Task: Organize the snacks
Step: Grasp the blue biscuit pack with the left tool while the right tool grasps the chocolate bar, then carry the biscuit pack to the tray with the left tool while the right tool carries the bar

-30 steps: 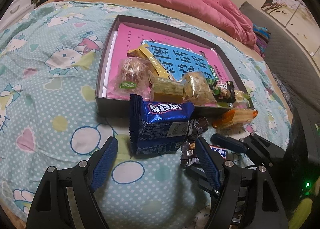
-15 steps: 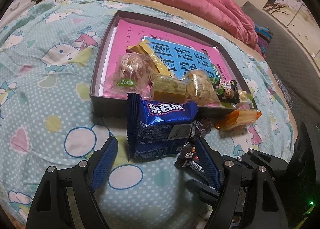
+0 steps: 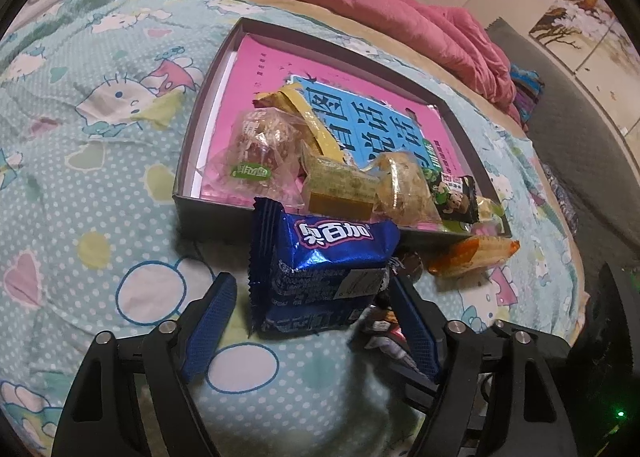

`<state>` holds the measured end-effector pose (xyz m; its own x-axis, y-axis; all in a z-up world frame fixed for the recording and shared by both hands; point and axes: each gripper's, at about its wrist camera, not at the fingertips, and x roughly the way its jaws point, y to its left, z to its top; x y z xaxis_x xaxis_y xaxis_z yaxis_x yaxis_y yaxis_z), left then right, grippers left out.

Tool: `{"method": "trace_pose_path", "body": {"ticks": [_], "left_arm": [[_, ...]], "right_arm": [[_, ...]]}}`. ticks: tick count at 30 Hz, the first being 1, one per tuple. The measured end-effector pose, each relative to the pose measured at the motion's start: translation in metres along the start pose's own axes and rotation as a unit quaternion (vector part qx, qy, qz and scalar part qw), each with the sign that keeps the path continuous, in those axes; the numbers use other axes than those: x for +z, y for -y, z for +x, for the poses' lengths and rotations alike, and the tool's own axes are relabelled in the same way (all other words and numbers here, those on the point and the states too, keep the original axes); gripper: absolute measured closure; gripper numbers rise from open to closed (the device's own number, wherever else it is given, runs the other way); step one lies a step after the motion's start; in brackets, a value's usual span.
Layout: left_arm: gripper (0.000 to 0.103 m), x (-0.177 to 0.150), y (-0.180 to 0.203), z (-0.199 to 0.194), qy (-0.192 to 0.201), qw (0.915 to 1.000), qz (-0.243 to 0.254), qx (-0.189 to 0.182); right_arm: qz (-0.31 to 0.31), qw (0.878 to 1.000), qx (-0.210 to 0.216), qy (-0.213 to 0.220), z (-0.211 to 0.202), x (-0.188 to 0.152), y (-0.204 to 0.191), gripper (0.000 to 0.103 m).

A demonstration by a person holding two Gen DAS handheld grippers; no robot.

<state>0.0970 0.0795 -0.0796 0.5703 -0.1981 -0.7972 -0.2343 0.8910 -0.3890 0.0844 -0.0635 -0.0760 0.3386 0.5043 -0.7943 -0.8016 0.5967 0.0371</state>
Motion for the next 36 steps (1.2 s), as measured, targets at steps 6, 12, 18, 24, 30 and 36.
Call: {"method": "trace_pose_path", "body": {"ticks": [6,12,18,24,30,36], "left_arm": [[0.045,0.002,-0.005,0.001,-0.005,0.9999,-0.008,-0.012],[0.048,0.001,-0.006,-0.004,-0.011,0.9997,-0.011,-0.019],[0.049,0.003,-0.011,-0.030,0.011,0.9994,-0.016,-0.028],[0.048,0.012,-0.011,-0.059,0.063,0.9979,-0.008,-0.014],[0.048,0.016,-0.012,-0.074,0.102,0.9948,0.000,-0.001],[0.048,0.020,-0.013,-0.077,0.115,0.9933,0.001,0.002]], "right_arm": [[0.017,1.000,0.001,0.003,-0.012,-0.001,0.004,0.073],[0.042,0.999,0.015,0.019,-0.022,0.004,0.008,0.073],[0.059,0.997,0.019,0.037,-0.033,0.006,0.012,0.073],[0.076,0.995,0.028,0.063,-0.045,0.011,0.018,0.073],[0.089,0.992,0.021,0.089,-0.058,0.018,0.025,0.073],[0.108,0.988,0.008,0.108,-0.068,0.020,0.040,0.073]]}}
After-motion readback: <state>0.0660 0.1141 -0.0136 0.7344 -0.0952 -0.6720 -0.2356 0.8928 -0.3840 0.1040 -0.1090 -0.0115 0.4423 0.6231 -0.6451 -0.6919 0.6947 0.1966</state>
